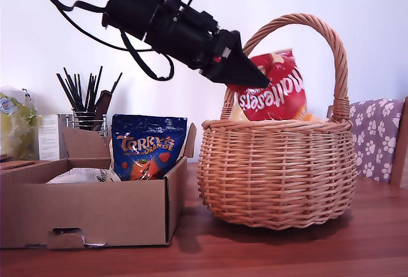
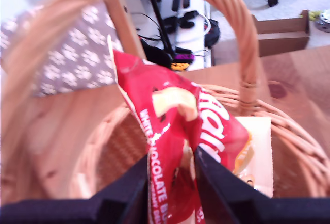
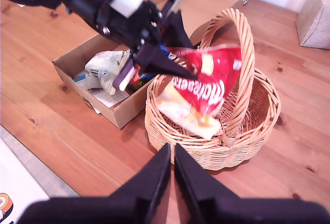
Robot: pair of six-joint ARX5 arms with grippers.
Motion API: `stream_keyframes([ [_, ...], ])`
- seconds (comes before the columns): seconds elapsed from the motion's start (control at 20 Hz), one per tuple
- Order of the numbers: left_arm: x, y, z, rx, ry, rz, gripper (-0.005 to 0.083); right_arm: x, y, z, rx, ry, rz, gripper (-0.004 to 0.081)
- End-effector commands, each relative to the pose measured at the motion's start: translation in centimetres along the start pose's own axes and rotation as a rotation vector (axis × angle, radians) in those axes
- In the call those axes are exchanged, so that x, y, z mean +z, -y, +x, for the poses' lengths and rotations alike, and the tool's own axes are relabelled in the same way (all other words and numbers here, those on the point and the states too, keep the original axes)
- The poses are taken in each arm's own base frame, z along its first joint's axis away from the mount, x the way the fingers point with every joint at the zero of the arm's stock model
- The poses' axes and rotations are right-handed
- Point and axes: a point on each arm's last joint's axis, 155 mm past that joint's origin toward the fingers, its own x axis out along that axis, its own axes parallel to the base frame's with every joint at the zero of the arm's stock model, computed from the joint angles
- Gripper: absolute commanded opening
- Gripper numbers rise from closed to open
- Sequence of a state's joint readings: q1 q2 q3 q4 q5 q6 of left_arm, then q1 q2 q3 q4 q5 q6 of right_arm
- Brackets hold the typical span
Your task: Move the bags of Easter eggs from the cardboard box on the left into the woven basket on the right side.
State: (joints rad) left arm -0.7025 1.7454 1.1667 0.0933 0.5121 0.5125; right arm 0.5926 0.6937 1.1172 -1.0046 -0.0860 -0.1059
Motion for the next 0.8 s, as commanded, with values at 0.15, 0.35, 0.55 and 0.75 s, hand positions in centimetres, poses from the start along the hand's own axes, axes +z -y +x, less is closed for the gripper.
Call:
stream_keyframes([
  [0.15,-1.1,0.9,0.8,-0.007,-0.029,-0.021,0.0219,0.3,-0.1,-0.1,0.006,0.012,-0.003,-0.0013],
  [0.35,-1.1,-0.8,1.0,0.097,-0.051,0.004,0.057,0.5,-0.3,-0.1,0.013,0.02,-0.004,-0.0013],
  [0.55,-0.7,-2.5,0.5,0.185,-0.062,0.025,0.0552,0.5,-0.4,-0.1,0.019,0.021,-0.004,-0.0013],
  [0.75,0.1,-2.3,-2.2,0.194,-0.105,0.007,0.0179,0.6,-0.4,-0.1,0.019,0.023,-0.004,-0.0013],
])
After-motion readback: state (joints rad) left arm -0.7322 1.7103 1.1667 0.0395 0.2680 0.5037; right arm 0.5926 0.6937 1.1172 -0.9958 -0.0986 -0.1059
